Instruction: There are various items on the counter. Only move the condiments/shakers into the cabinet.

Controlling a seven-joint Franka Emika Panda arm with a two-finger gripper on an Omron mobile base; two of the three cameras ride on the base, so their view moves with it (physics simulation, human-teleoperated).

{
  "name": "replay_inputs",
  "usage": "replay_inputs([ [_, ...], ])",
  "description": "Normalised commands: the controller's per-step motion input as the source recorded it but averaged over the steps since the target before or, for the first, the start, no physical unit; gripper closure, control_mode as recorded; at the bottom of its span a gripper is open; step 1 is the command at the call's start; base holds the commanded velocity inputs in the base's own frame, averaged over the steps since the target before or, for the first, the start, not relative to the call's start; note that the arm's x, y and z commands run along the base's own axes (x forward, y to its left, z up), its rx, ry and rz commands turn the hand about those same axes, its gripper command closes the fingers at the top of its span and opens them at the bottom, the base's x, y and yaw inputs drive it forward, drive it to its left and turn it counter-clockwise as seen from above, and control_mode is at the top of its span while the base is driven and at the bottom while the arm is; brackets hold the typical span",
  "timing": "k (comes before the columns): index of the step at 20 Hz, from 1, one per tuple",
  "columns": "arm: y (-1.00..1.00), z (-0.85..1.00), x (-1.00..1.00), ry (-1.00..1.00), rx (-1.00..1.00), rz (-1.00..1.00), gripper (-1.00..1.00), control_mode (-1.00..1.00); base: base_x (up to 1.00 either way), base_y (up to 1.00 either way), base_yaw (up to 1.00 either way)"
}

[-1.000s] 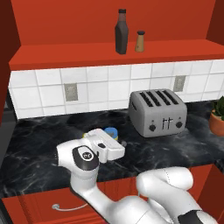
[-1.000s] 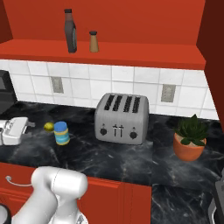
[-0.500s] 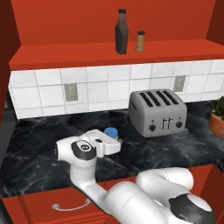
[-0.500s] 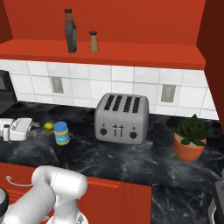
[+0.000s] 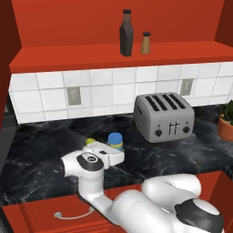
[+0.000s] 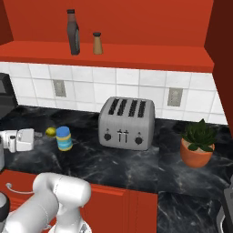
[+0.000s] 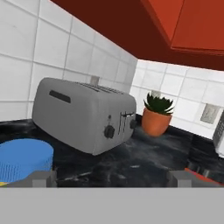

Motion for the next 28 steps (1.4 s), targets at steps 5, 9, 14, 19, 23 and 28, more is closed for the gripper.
replay_inputs([
  [5,0.00,-0.04,0.38,0.00,0.04,0.01,-1.00,-1.00,0.00,0.00,0.00],
  [9,0.00,0.00,0.34,0.00,0.01,0.00,-1.00,-1.00,0.00,0.00,0.00],
  [14,0.00,-0.08,0.17,0.00,0.00,0.00,-1.00,-1.00,0.00,0.00,0.00],
  [19,0.00,-0.18,0.06,0.00,0.00,0.00,-1.00,-1.00,0.00,0.00,0.00],
  [23,0.00,-0.09,0.12,0.00,0.00,0.00,-1.00,-1.00,0.00,0.00,0.00],
  [28,0.00,-0.11,0.18,0.00,0.00,0.00,-1.00,-1.00,0.00,0.00,0.00],
])
